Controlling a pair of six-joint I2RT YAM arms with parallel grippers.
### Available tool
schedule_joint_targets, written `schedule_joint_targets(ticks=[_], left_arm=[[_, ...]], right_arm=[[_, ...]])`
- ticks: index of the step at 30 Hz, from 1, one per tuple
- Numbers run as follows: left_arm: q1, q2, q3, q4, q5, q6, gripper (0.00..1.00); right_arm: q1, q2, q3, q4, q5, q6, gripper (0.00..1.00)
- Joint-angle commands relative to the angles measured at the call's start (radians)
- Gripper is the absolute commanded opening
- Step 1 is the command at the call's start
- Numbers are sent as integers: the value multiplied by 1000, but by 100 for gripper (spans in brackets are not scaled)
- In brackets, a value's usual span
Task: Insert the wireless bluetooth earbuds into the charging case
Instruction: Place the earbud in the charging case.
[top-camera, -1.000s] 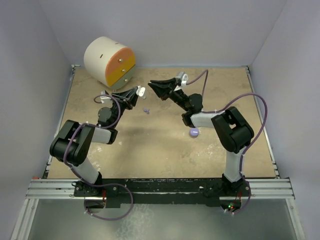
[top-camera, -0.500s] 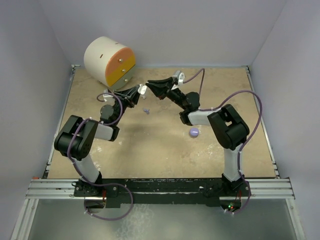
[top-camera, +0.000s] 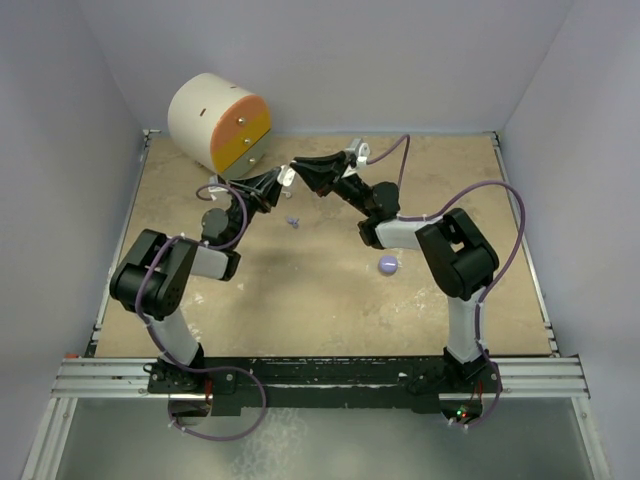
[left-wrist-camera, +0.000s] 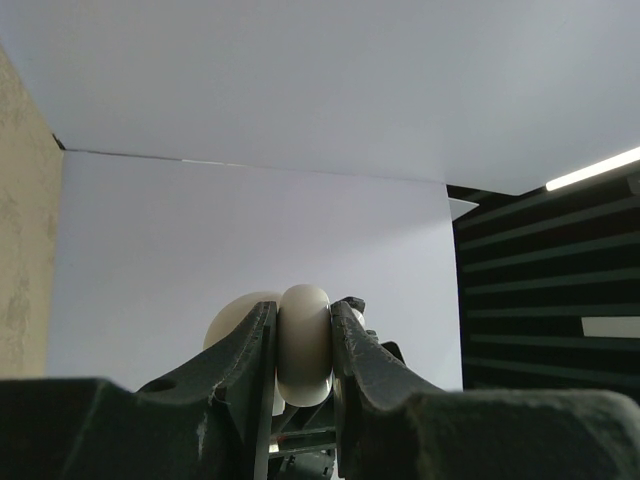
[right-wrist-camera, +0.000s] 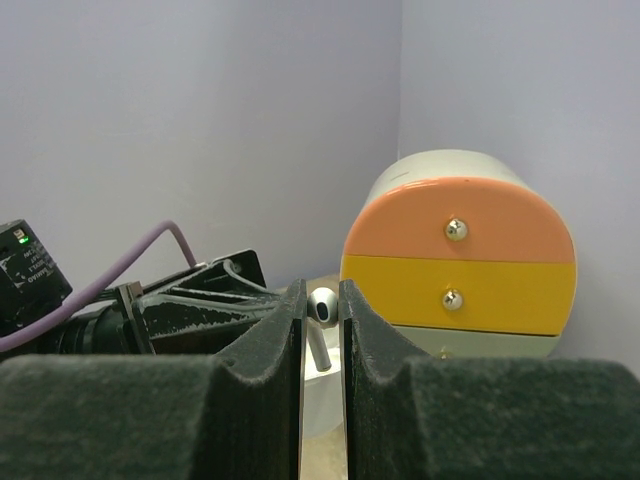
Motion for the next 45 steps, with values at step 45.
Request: schedule_joint_targets(ticks=[45], left_arm=[[-30,66,58,209,-20,-113,0]], right_arm=[[9,10,46,805,-43,15,0]])
